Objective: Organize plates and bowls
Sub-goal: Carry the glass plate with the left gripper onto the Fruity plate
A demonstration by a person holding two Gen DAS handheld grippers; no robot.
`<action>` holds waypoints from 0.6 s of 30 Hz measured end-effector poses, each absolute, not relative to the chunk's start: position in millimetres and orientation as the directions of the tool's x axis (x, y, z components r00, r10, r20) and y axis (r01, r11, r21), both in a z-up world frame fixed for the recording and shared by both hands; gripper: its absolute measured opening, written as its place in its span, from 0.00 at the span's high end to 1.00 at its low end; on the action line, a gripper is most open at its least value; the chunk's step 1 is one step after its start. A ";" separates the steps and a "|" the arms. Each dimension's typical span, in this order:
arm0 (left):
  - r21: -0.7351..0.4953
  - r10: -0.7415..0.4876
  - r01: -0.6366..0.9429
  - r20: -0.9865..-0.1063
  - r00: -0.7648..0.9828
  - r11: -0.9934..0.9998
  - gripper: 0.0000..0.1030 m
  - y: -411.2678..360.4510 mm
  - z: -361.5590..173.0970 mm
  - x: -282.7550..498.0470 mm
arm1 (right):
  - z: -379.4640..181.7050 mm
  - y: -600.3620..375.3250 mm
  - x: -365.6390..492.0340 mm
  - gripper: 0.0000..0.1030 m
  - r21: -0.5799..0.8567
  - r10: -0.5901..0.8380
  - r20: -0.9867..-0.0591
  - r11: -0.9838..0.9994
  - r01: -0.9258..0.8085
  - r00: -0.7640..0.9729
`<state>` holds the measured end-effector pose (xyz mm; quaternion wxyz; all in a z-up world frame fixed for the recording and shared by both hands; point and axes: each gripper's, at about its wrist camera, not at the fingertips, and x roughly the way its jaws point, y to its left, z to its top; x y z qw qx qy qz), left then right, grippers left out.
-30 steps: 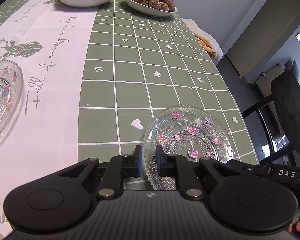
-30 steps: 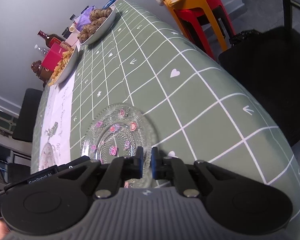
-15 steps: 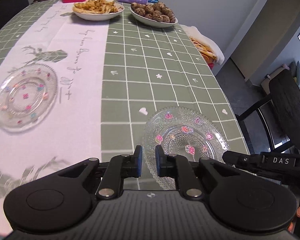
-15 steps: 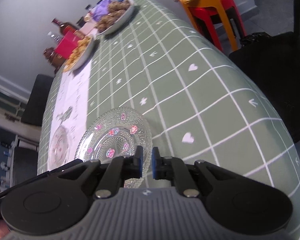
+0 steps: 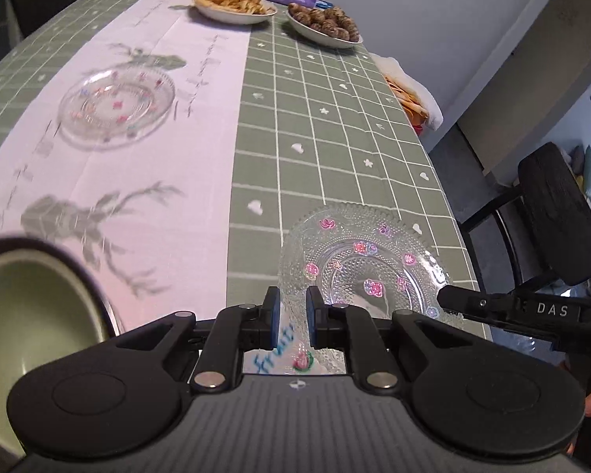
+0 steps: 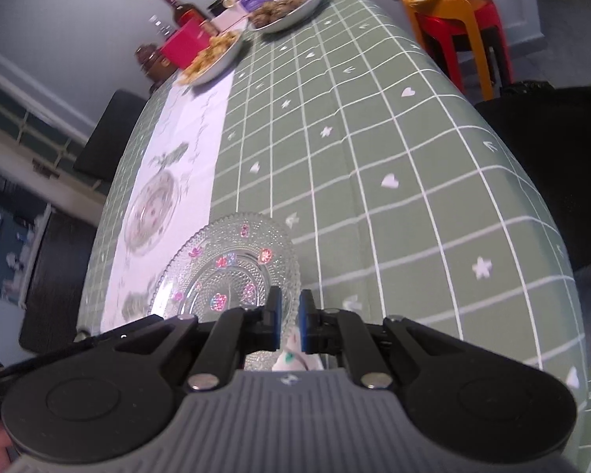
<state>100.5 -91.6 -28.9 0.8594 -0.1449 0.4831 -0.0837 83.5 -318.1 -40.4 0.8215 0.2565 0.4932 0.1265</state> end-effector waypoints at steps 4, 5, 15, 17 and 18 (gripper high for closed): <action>-0.335 -0.285 0.000 -0.799 0.529 0.942 0.86 -86.9 -30.9 78.9 | -49.5 -315.7 72.8 0.93 0.547 0.473 -0.761 0.835 0.048 0.444; -0.335 -0.286 0.004 -0.799 0.529 0.942 0.86 -86.8 -31.0 74.7 | -52.4 -315.0 70.4 0.93 0.547 0.475 -0.767 0.836 0.053 0.432; -0.320 -0.272 -0.013 -0.825 0.495 0.947 0.85 -84.2 -50.5 46.1 | -63.9 -299.5 62.1 0.92 0.485 0.448 -0.815 0.874 0.009 0.368; -0.324 -0.271 -0.026 -0.830 0.488 0.946 0.85 -82.6 -54.3 45.3 | -66.4 -297.4 62.2 0.92 0.479 0.447 -0.821 0.878 0.004 0.356; -0.327 -0.272 -0.031 -0.831 0.485 0.945 0.85 -81.8 -56.4 44.5 | -67.3 -296.7 62.4 0.92 0.477 0.446 -0.823 0.879 0.002 0.352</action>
